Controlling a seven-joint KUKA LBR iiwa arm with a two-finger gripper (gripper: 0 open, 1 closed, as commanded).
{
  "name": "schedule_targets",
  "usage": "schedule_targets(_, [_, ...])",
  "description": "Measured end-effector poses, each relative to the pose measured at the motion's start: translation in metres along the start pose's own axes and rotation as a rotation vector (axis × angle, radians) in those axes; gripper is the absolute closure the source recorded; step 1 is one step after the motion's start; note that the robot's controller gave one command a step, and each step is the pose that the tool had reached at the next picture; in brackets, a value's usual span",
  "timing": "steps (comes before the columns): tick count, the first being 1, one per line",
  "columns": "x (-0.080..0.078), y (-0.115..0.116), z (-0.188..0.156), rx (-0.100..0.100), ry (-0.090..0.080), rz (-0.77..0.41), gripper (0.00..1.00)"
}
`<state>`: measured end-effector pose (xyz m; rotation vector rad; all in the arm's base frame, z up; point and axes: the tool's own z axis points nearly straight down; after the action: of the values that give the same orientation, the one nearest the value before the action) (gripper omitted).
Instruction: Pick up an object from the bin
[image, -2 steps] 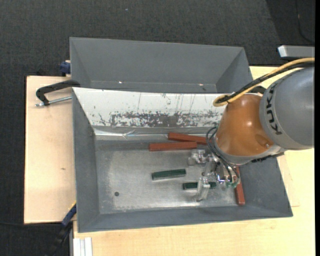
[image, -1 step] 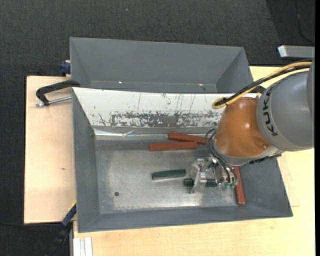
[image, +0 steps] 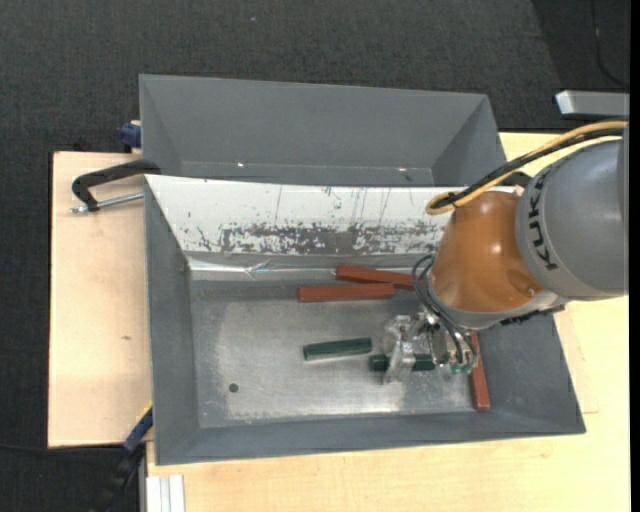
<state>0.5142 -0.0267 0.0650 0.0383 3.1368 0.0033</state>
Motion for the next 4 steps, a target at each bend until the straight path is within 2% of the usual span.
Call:
schedule_targets(1, [-0.001, 0.000, -0.003, 0.001, -0.002, 0.000, 1.00])
schedule_targets(2, [0.001, 0.000, -0.009, 0.001, 0.005, 0.000, 1.00])
schedule_targets(3, [0.003, 0.000, -0.030, 0.000, 0.011, 0.000, 1.00])
schedule_targets(4, [0.000, 0.000, -0.052, 0.001, 0.002, 0.000, 1.00])
